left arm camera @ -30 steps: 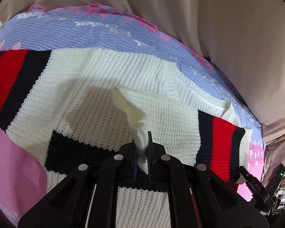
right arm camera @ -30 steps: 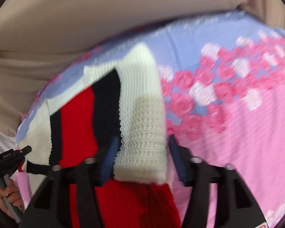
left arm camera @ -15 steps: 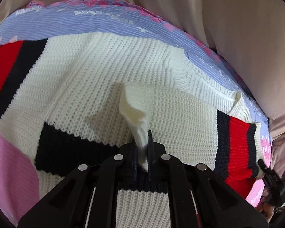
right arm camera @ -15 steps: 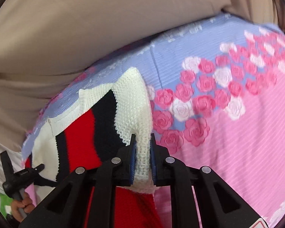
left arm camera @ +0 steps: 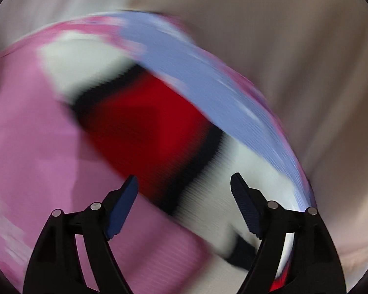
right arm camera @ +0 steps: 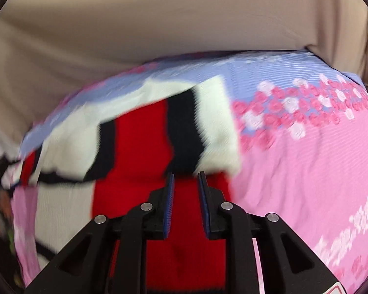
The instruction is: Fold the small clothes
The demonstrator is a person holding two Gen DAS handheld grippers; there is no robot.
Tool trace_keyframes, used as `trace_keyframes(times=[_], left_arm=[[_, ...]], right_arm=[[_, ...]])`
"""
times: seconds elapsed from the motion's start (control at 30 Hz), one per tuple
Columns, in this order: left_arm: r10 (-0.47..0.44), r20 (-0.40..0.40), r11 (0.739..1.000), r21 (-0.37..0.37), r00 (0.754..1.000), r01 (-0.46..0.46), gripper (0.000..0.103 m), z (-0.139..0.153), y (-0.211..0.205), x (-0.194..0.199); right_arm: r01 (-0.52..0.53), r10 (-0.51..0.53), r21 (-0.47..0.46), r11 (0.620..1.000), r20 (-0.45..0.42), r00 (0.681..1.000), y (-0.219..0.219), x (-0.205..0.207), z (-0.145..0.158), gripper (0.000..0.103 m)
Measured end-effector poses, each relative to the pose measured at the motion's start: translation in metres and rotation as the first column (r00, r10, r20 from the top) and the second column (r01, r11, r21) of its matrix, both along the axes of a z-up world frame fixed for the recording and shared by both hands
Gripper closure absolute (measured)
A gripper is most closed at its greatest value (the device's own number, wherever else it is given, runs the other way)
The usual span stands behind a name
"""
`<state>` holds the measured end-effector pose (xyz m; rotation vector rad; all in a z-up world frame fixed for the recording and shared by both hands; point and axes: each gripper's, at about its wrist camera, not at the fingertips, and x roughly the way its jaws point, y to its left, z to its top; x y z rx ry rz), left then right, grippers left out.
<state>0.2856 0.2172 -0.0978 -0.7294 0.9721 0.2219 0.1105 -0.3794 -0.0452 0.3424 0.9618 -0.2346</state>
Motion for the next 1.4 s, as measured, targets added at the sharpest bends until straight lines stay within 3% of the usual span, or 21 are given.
trace_keyframes(times=[0.1,0.17,0.3,0.33,0.37,0.43,0.5,0.6,0.67,0.7,0.77,0.87,0.97,1.03,1.1,1.17,1.27,1.4], left_arm=[[0.19,-0.039,0.981,-0.022,0.981,-0.191,0.028,-0.015,0.073,0.006],[0.266,-0.057,0.963,-0.041,0.962,-0.268,0.028,-0.025,0.105,0.01],[0.301,-0.039,0.95,-0.069,0.953,-0.303,0.028,-0.03,0.13,0.024],[0.268,-0.047,0.961,-0.062,0.962,-0.271,0.041,-0.031,0.132,0.033],[0.24,-0.048,0.969,-0.049,0.97,-0.242,0.064,-0.031,0.131,0.039],[0.21,-0.068,0.972,-0.088,0.975,-0.216,0.089,-0.032,0.13,0.047],[0.206,-0.009,0.97,-0.132,0.979,-0.205,0.091,-0.017,0.121,0.046],[0.001,0.152,1.0,0.027,0.988,-0.005,0.092,0.047,0.055,0.055],[-0.165,0.239,0.984,0.101,0.957,0.144,0.092,0.09,-0.008,0.05],[-0.225,0.276,0.974,0.098,0.934,0.206,0.092,0.105,-0.037,0.045],[-0.332,0.343,0.938,0.022,0.879,0.346,0.092,0.123,-0.106,0.026],[-0.466,0.344,0.855,-0.06,0.815,0.515,0.09,0.11,-0.2,0.001],[-0.609,0.206,0.758,-0.135,0.766,0.639,0.085,0.056,-0.29,-0.023],[-0.643,0.096,0.743,-0.161,0.76,0.649,0.084,0.022,-0.32,-0.037],[-0.638,0.034,0.754,-0.176,0.769,0.633,0.079,0.003,-0.325,-0.048],[-0.602,0.027,0.776,-0.215,0.798,0.593,0.065,-0.002,-0.307,-0.054],[-0.5,0.061,0.845,-0.183,0.864,0.502,0.051,0.007,-0.259,-0.049],[-0.34,0.071,0.919,-0.185,0.938,0.348,0.047,0.011,-0.192,-0.033]], right_arm=[[-0.05,0.052,0.057,0.997,-0.026,0.998,0.038,-0.019,-0.006,0.081],[-0.09,0.095,0.088,0.992,-0.049,0.994,0.064,-0.026,-0.01,0.081],[-0.166,0.177,0.108,0.98,-0.1,0.979,0.109,-0.034,-0.015,0.079],[-0.179,0.191,0.109,0.978,-0.109,0.976,0.117,-0.035,-0.016,0.075],[-0.192,0.204,0.107,0.975,-0.118,0.972,0.123,-0.035,-0.017,0.073],[-0.206,0.218,0.098,0.974,-0.125,0.968,0.13,-0.036,-0.016,0.067],[-0.198,0.208,0.091,0.976,-0.116,0.971,0.13,-0.039,-0.012,0.065],[-0.158,0.169,0.108,0.981,-0.097,0.981,0.119,-0.043,-0.01,0.062],[-0.124,0.137,0.137,0.983,-0.093,0.986,0.11,-0.044,-0.012,0.061],[-0.11,0.124,0.148,0.983,-0.094,0.988,0.106,-0.044,-0.013,0.06],[-0.083,0.098,0.158,0.984,-0.095,0.991,0.097,-0.044,-0.017,0.06],[-0.045,0.06,0.169,0.985,-0.082,0.995,0.085,-0.044,-0.018,0.06],[-0.022,0.034,0.173,0.985,-0.065,0.997,0.071,-0.045,-0.019,0.057],[-0.01,0.02,0.159,0.987,-0.063,0.998,0.063,-0.045,-0.021,0.056],[0.001,0.008,0.125,0.992,-0.067,0.998,0.053,-0.045,-0.022,0.056],[0.005,0.002,0.113,0.994,-0.061,0.998,0.045,-0.044,-0.018,0.056],[-0.011,0.013,0.114,0.993,-0.017,1.0,0.036,-0.034,-0.005,0.05],[-0.036,0.03,0.198,0.98,0.03,0.999,0.03,0.014,0.006,0.045]])
